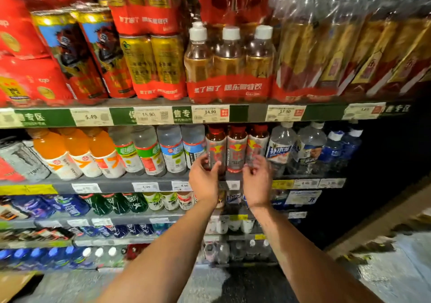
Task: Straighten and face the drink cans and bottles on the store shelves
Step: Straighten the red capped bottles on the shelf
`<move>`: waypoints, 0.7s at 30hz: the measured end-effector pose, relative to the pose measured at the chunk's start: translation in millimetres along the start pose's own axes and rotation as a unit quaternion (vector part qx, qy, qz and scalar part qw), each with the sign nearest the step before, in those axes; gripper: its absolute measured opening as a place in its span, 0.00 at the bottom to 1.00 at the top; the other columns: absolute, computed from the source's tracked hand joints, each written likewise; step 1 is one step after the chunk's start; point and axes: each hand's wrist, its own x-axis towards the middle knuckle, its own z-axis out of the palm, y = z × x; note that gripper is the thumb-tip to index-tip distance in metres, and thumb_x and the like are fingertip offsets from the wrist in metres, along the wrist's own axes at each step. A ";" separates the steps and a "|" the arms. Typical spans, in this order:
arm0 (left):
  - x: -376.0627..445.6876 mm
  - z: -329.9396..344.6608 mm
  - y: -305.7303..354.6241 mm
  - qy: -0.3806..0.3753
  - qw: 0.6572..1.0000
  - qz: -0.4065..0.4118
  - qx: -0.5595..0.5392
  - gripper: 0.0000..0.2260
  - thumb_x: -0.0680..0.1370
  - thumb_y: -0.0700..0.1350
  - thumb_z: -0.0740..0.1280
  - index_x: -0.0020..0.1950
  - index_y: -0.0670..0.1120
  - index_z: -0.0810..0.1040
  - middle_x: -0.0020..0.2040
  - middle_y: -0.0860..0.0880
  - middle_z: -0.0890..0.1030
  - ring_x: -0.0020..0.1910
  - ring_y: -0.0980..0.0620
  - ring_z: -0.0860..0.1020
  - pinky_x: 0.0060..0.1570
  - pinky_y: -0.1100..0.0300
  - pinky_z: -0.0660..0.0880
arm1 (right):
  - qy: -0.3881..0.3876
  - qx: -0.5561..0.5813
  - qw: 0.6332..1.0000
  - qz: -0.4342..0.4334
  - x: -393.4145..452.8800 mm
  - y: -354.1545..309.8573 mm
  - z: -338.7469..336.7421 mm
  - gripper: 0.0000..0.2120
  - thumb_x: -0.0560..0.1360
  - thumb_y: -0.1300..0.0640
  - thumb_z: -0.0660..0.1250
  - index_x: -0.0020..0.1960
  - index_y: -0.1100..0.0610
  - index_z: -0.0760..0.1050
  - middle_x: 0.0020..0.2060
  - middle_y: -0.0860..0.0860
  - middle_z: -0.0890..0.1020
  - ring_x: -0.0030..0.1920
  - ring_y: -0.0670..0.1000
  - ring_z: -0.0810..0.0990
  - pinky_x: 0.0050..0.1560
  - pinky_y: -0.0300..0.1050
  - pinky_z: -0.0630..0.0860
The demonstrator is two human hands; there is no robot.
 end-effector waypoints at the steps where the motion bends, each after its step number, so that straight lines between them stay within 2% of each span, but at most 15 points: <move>1: 0.5 2.7 -0.8 0.003 1.000 -0.002 0.004 0.16 0.71 0.49 0.77 0.56 0.50 0.81 0.47 0.54 0.83 0.45 0.57 0.80 0.47 0.62 0.75 | -0.009 -0.007 1.000 -0.010 1.2 3.2 -3.1 0.21 0.75 0.61 0.69 0.67 0.56 0.71 0.61 0.53 0.77 0.61 0.53 0.77 0.61 0.54 0.77; 3: 0.4 5.1 -0.6 0.006 1.000 -0.005 0.005 0.16 0.71 0.49 0.77 0.56 0.50 0.81 0.47 0.55 0.84 0.44 0.60 0.80 0.48 0.63 0.76 | -0.025 0.001 1.000 -0.017 1.5 6.6 -7.9 0.22 0.75 0.60 0.69 0.68 0.54 0.70 0.63 0.51 0.77 0.63 0.52 0.77 0.62 0.54 0.76; 6: -6.2 7.3 2.3 0.015 1.000 0.006 -0.005 0.17 0.69 0.45 0.78 0.55 0.53 0.79 0.42 0.63 0.80 0.42 0.71 0.77 0.43 0.78 0.70 | -0.047 0.011 0.999 -0.006 3.5 8.4 -13.9 0.22 0.76 0.59 0.69 0.68 0.51 0.70 0.64 0.50 0.75 0.61 0.49 0.77 0.62 0.52 0.77; 8: -13.8 7.2 5.2 0.024 1.000 0.011 -0.012 0.17 0.69 0.44 0.78 0.54 0.54 0.78 0.40 0.64 0.78 0.41 0.75 0.75 0.40 0.80 0.68 | -0.052 0.011 0.999 0.000 6.7 8.5 -19.1 0.20 0.76 0.58 0.69 0.67 0.52 0.71 0.63 0.49 0.75 0.59 0.48 0.77 0.61 0.48 0.77; 10: -21.6 8.9 8.4 0.032 0.999 -0.003 -0.025 0.14 0.69 0.44 0.78 0.50 0.53 0.78 0.38 0.62 0.78 0.38 0.73 0.76 0.39 0.77 0.69 | -0.044 0.018 0.999 -0.011 10.2 9.9 -27.7 0.17 0.76 0.58 0.69 0.64 0.52 0.73 0.59 0.49 0.76 0.56 0.48 0.78 0.58 0.44 0.76; 12: -32.6 14.9 15.8 0.035 0.997 -0.009 -0.069 0.11 0.71 0.43 0.77 0.45 0.53 0.77 0.35 0.57 0.79 0.34 0.67 0.76 0.37 0.73 0.69 | -0.019 0.021 0.999 -0.043 12.3 14.9 -41.5 0.10 0.77 0.57 0.68 0.57 0.50 0.75 0.51 0.46 0.79 0.51 0.43 0.78 0.52 0.38 0.76; 14: -45.1 26.3 25.5 -0.002 0.995 0.006 -0.103 0.10 0.72 0.39 0.75 0.42 0.52 0.77 0.32 0.55 0.78 0.31 0.62 0.75 0.36 0.73 0.70 | 0.023 0.029 0.998 -0.056 16.8 23.6 -58.0 0.08 0.77 0.58 0.68 0.55 0.50 0.74 0.46 0.41 0.79 0.46 0.37 0.78 0.46 0.28 0.72; 15: -51.3 33.8 31.3 -0.035 0.993 0.012 -0.114 0.09 0.72 0.38 0.74 0.42 0.50 0.78 0.32 0.53 0.78 0.32 0.59 0.76 0.36 0.72 0.72 | 0.051 0.041 0.997 -0.048 20.8 28.7 -66.7 0.09 0.77 0.59 0.68 0.56 0.51 0.73 0.46 0.42 0.78 0.45 0.36 0.77 0.44 0.27 0.72; 17: -63.0 51.1 43.9 -0.105 0.985 0.019 -0.134 0.08 0.73 0.37 0.75 0.45 0.48 0.79 0.35 0.48 0.80 0.35 0.57 0.77 0.40 0.69 0.74 | 0.117 0.059 0.991 -0.026 33.4 39.3 -87.0 0.13 0.76 0.61 0.69 0.59 0.58 0.72 0.52 0.51 0.77 0.48 0.39 0.75 0.48 0.34 0.73; 19: -71.6 68.3 55.0 -0.140 0.982 0.033 -0.119 0.09 0.74 0.39 0.75 0.52 0.46 0.80 0.41 0.48 0.82 0.40 0.55 0.79 0.43 0.71 0.74 | 0.164 0.029 0.986 -0.035 47.2 49.0 -105.5 0.15 0.76 0.61 0.69 0.60 0.65 0.72 0.57 0.60 0.74 0.52 0.46 0.73 0.51 0.39 0.72; 21: -77.5 84.2 64.8 -0.160 0.982 0.046 -0.094 0.16 0.74 0.42 0.74 0.60 0.46 0.79 0.49 0.51 0.82 0.48 0.56 0.80 0.49 0.71 0.74 | 0.152 0.016 0.987 -0.041 59.6 56.8 -117.7 0.16 0.75 0.61 0.70 0.60 0.64 0.72 0.57 0.61 0.75 0.55 0.50 0.74 0.54 0.42 0.72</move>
